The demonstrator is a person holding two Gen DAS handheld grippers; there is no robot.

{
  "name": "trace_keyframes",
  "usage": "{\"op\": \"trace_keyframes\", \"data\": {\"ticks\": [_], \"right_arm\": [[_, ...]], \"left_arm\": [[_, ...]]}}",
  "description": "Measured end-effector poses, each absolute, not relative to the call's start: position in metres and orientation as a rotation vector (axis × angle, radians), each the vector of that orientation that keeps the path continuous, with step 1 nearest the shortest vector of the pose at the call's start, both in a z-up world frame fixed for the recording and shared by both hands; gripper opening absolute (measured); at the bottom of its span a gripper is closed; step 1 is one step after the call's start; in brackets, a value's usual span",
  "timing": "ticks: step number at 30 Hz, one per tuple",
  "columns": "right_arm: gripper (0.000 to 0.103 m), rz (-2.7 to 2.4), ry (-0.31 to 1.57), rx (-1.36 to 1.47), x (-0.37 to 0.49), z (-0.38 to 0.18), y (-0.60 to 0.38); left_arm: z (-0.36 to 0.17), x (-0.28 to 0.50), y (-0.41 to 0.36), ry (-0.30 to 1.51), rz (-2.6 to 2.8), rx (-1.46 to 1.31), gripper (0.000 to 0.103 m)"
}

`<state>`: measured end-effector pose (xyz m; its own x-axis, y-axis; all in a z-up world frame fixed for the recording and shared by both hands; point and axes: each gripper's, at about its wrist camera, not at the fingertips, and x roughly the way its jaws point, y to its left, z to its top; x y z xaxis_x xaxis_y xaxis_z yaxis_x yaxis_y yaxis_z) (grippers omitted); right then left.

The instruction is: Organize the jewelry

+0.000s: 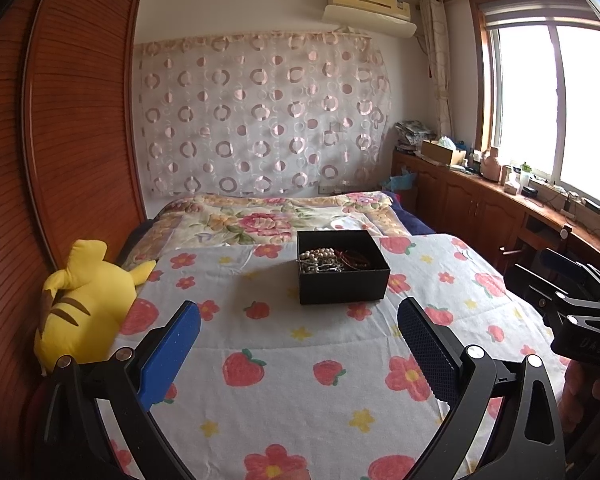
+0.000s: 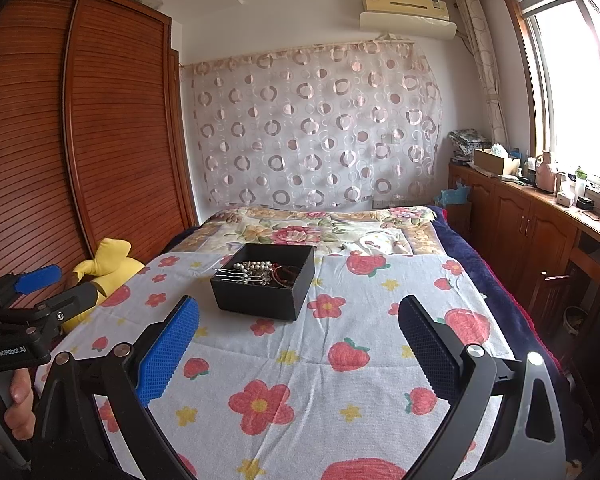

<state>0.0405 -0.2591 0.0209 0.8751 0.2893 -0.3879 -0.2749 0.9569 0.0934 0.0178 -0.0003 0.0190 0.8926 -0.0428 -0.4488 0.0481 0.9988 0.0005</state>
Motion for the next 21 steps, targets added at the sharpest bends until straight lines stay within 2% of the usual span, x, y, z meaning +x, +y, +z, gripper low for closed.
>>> {"op": "trace_keyframes", "data": {"ticks": [21], "right_arm": [[0.100, 0.295, 0.410, 0.035, 0.0407, 0.0221, -0.2591]], "left_arm": [[0.0177, 0.0177, 0.0008, 0.464, -0.047, 0.012, 0.095]]}}
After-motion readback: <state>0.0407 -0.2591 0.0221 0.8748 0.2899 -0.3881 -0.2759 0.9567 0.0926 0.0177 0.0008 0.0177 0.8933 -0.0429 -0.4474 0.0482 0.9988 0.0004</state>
